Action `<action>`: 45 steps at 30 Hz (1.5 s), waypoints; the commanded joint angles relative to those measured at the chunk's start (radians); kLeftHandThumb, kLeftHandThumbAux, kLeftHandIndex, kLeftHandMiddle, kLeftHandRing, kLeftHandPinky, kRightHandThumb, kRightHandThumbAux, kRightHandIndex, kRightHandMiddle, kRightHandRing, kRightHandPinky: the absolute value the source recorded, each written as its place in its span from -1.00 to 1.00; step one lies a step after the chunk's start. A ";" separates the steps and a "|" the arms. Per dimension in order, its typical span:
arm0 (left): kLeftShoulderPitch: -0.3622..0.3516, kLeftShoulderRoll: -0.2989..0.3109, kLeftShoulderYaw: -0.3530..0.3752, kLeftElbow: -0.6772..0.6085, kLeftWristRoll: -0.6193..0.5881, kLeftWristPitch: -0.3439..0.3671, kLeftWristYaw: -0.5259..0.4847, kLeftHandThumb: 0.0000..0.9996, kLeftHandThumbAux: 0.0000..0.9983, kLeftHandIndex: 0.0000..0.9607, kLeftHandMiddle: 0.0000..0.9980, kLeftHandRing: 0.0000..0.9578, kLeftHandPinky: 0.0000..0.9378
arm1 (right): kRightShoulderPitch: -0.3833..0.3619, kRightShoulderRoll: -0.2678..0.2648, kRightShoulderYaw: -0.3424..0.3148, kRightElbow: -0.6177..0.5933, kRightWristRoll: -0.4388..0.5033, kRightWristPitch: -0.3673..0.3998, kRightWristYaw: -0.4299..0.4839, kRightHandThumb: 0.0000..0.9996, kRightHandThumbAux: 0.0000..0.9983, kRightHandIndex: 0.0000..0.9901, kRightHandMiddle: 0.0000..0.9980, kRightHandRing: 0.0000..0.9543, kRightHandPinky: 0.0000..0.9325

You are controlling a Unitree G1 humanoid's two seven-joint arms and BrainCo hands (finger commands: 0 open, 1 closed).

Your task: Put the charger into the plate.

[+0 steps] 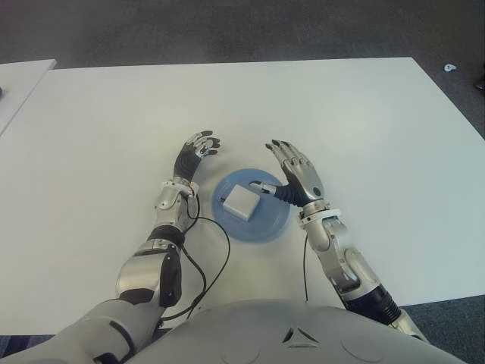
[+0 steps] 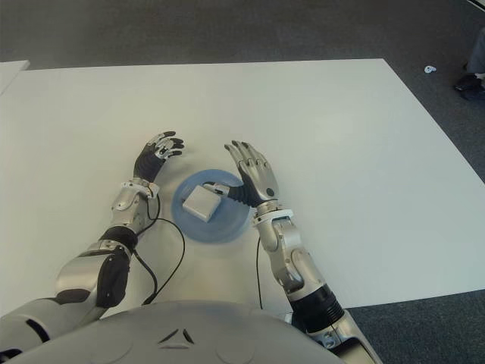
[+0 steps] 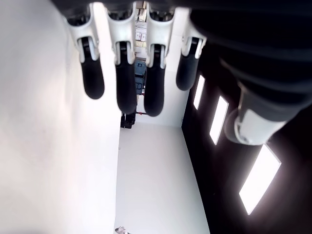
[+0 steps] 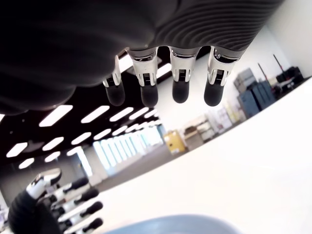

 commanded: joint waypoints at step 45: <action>0.060 0.021 0.000 -0.033 -0.010 -0.017 -0.014 -0.83 0.16 -0.42 -0.25 -0.25 -0.26 | -0.355 0.161 -0.518 1.062 0.914 -0.443 0.494 -1.00 0.81 -0.97 -0.99 -1.00 -0.98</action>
